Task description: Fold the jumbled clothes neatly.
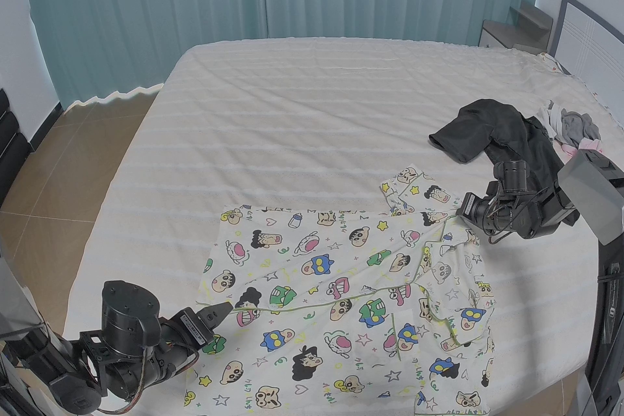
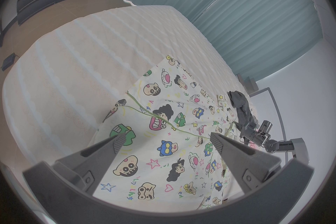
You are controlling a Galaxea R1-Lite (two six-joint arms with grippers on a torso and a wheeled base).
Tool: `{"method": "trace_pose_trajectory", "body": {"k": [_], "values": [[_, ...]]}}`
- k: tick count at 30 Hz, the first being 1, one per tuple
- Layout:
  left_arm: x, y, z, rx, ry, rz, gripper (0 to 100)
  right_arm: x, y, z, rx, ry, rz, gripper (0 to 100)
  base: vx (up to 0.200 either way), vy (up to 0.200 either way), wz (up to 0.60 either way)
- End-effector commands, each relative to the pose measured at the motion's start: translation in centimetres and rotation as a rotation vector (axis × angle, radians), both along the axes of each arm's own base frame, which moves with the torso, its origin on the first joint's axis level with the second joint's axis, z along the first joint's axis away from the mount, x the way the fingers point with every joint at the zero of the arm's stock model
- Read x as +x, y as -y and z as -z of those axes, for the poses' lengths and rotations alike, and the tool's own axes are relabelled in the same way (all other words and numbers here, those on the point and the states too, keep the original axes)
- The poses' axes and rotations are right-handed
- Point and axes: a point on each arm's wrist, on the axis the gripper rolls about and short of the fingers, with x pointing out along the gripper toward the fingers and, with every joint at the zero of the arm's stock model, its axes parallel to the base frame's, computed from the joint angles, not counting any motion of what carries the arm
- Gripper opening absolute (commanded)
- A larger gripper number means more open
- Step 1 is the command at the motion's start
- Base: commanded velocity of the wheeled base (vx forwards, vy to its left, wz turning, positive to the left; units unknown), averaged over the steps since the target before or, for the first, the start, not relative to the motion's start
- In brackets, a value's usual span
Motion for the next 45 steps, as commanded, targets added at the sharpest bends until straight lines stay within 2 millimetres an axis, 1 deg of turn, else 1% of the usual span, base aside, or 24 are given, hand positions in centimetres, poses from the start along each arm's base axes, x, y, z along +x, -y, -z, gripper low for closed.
{"method": "trace_pose_trajectory", "body": {"k": [1,3,4,6,7,8,10,11,12,16,21,22,23,24,25,26,27,29,32,33,34,39,41,45], "values": [[0.2,0.1,0.0,0.008,0.01,-0.018,100,-0.4,0.5,0.2,-0.004,-0.014,0.011,0,0.0,0.0,0.0],[0.5,0.2,-0.1,0.018,0.025,-0.031,100,-0.6,0.5,0.1,0.001,-0.018,0.013,0,0.0,0.0,0.0],[0.5,0.2,-0.1,0.018,0.025,-0.031,100,-0.6,0.5,0.1,0.001,-0.018,0.013,100,0.0,0.0,0.0],[1.3,0.3,-0.6,0.051,0.065,-0.02,100,-1.5,0.3,-0.5,0.009,-0.027,0.011,100,0.0,0.0,0.0],[1.4,0.3,-0.6,0.055,0.068,-0.02,100,-1.6,0.3,-0.5,0.01,-0.029,0.011,100,0.0,0.0,0.0],[2.2,0.1,-1.0,0.086,0.096,-0.021,100,-2.3,0.1,-1.3,0.022,-0.015,0.014,100,0.0,0.0,0.0],[3.4,-0.1,-1.6,0.113,0.132,-0.024,100,-3.1,-0.1,-2.0,0.04,0.003,0.019,100,0.0,0.0,0.0],[4.9,-0.4,-2.3,0.136,0.165,-0.029,100,-3.8,-0.4,-2.7,0.058,0.025,0.023,100,0.0,0.0,0.0],[6.0,-0.6,-2.4,0.162,0.162,-0.022,100,-4.2,-0.4,-3.0,0.067,0.041,0.029,100,0.0,0.0,0.0],[11.0,-1.4,-1.8,0.275,0.058,0.049,100,-6.4,-0.5,-3.3,0.067,0.046,0.028,100,0.0,0.0,0.0],[16.2,-2.8,-0.9,0.355,-0.008,0.14,100,-9.9,-1.3,-3.2,0.066,0.034,0.004,100,0.0,0.0,0.0],[16.2,-2.8,-0.9,0.355,-0.008,0.14,100,-9.9,-1.3,-3.2,0.066,0.034,0.004,100,0.0,0.0,0.0],[18.1,-3.1,-0.3,0.384,-0.004,0.154,100,-11.3,-1.8,-3.3,0.066,0.047,-0.008,100,0.0,0.0,0.0],[18.9,-3.3,0.2,0.399,-0.003,0.158,100,-11.9,-2.0,-3.3,0.064,0.052,-0.012,100,0.0,0.0,0.0],[19.3,-3.3,0.4,0.406,-0.001,0.161,100,-12.2,-2.1,-3.3,0.062,0.052,-0.014,100,0.0,0.0,0.0],[20.3,-3.5,1.4,0.438,-0.009,0.178,100,-13.3,-2.5,-3.0,0.055,0.046,-0.022,100,0.0,0.0,0.0],[20.9,-3.8,2.3,0.458,-0.024,0.188,100,-13.9,-2.8,-2.8,0.047,0.041,-0.021,100,0.0,0.0,0.0],[21.9,-4.3,3.3,0.477,-0.042,0.195,100,-14.6,-3.0,-2.3,0.025,0.034,-0.001,100,0.0,0.0,0.0],[23.1,-5.1,4.0,0.446,-0.046,0.207,100,-14.9,-2.8,-1.9,0.01,0.051,0.033,100,0.0,0.0,0.0],[23.1,-5.1,4.0,0.446,-0.046,0.207,100,-14.9,-2.8,-1.9,0.01,0.051,0.033,100,0.0,0.0,0.0],[23.4,-5.6,4.1,0.403,-0.044,0.241,100,-15.2,-2.6,-1.8,0.011,0.062,0.044,100,0.0,0.0,0.0],[23.7,-6.1,4.2,0.334,-0.024,0.3,100,-16.4,-2.5,-1.4,0.018,0.085,0.041,100,0.0,0.0,0.0],[23.7,-6.1,4.1,0.31,-0.016,0.324,100,-16.6,-2.5,-1.0,0.028,0.09,0.043,100,0.0,0.0,0.0],[24.0,-6.0,4.3,0.298,-0.008,0.338,100,-16.3,-2.6,-0.2,0.061,0.106,0.059,100,0.0,0.0,0.0]]}}
